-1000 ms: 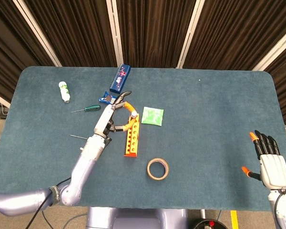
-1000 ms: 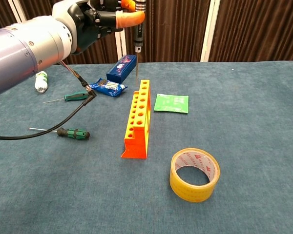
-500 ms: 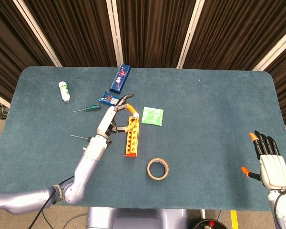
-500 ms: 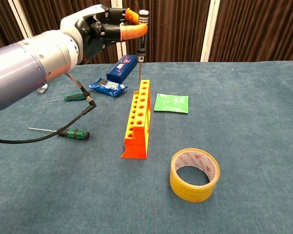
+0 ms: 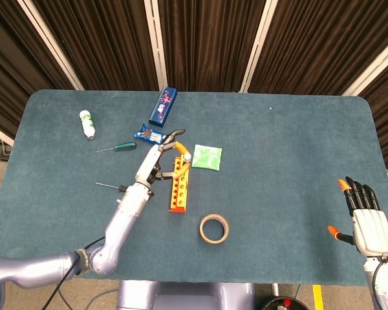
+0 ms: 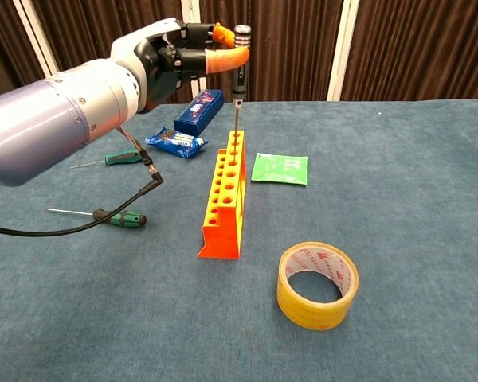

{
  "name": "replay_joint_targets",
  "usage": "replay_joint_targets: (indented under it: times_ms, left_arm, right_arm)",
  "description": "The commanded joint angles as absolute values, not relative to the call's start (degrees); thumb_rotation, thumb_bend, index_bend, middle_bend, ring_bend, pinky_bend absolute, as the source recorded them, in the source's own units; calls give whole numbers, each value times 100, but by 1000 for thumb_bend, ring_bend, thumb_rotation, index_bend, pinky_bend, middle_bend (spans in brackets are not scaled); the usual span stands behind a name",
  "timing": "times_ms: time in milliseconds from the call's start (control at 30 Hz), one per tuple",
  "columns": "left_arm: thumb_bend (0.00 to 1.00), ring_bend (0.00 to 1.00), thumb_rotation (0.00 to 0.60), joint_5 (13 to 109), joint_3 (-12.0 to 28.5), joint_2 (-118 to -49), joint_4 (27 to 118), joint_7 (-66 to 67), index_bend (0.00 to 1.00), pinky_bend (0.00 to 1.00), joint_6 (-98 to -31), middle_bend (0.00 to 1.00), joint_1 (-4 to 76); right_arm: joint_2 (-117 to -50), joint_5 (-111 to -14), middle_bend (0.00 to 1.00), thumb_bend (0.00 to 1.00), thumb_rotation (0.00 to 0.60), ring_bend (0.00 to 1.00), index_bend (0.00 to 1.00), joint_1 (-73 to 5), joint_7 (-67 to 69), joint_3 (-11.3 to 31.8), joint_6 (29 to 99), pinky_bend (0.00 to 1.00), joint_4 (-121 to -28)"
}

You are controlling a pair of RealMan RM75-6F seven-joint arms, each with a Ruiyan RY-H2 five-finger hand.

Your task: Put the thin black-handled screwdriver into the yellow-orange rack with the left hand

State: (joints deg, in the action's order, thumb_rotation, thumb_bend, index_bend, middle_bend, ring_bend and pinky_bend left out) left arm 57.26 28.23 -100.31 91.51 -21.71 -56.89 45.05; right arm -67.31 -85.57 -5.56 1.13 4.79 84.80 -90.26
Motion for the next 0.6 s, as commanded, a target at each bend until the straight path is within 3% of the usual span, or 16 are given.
replay_joint_targets:
  times_ms: [33, 600]
  left_arm:
    - [445, 0, 600, 5734, 2802, -10039, 9162, -2173, 711, 55, -5689, 81, 4502]
    - [446, 0, 600, 5774, 2694, -10083, 8987, -2145, 712, 56, -5717, 83, 4474]
  right_arm:
    - [-6733, -8554, 0, 0, 600, 0, 19, -558, 115, 483, 8479, 0, -9026]
    - [-6723, -8544, 0, 0, 600, 0, 19, -550, 135, 472, 8467, 0, -9058]
